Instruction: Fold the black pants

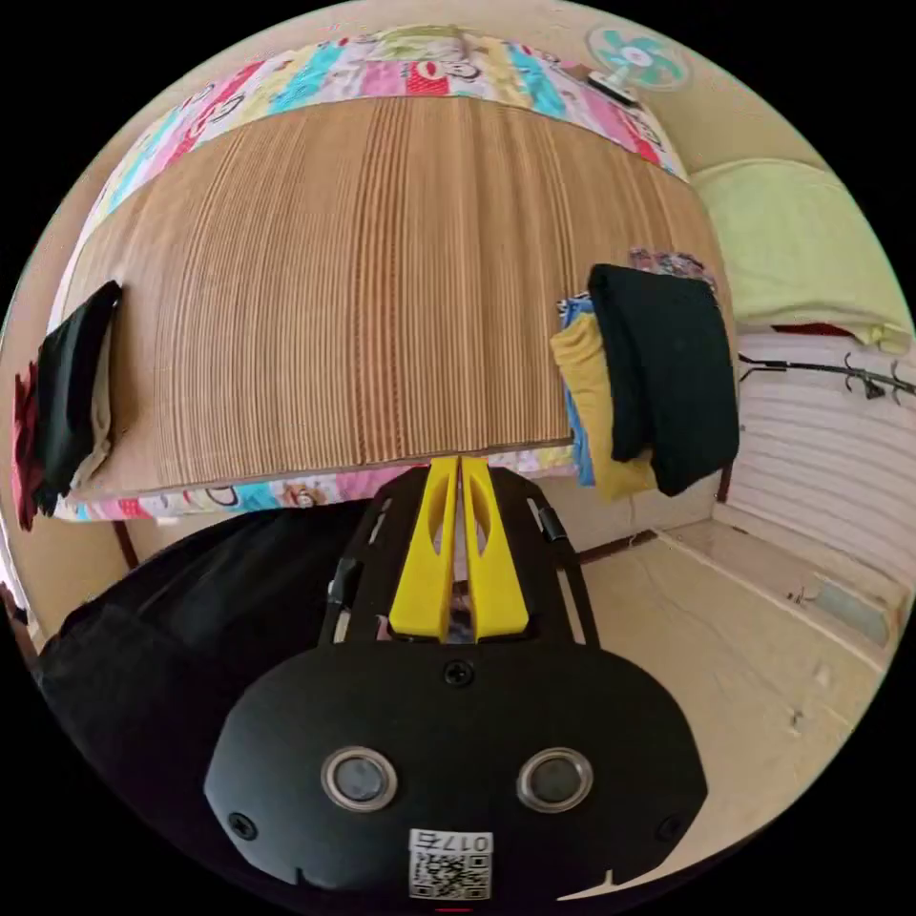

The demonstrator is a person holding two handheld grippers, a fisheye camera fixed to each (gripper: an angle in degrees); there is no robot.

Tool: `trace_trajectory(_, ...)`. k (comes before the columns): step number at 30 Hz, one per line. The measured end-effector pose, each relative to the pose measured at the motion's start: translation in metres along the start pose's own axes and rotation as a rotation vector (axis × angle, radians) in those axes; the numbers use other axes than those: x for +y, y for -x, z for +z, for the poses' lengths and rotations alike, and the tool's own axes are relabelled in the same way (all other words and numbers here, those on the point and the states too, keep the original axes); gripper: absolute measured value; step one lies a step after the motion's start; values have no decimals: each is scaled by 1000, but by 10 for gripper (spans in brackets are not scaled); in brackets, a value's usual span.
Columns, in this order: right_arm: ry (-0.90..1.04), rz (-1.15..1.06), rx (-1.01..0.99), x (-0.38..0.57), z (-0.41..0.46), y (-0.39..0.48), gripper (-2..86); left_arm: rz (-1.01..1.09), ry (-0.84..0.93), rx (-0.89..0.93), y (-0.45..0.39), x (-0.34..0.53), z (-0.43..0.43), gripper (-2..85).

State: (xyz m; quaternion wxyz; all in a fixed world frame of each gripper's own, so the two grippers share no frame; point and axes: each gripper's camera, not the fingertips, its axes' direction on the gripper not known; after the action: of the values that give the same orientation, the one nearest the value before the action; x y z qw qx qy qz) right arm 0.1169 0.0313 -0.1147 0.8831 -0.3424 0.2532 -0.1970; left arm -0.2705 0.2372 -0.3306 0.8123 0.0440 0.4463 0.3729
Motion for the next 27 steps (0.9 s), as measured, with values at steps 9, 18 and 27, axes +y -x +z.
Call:
trace_trajectory(9, -229, 714, -371, 52, 23, -256, 72, 333, -239, 228, -196, -51, -24, -4)
trace_trajectory(18, -155, 1175, -723, 111, 148, -352, 157, 167, -29, 746, -260, -49, 16, -6)
trace_trajectory(27, -716, 667, -1161, 91, 76, -319, 70, 18, -68, 650, -239, -25, 15, -9)
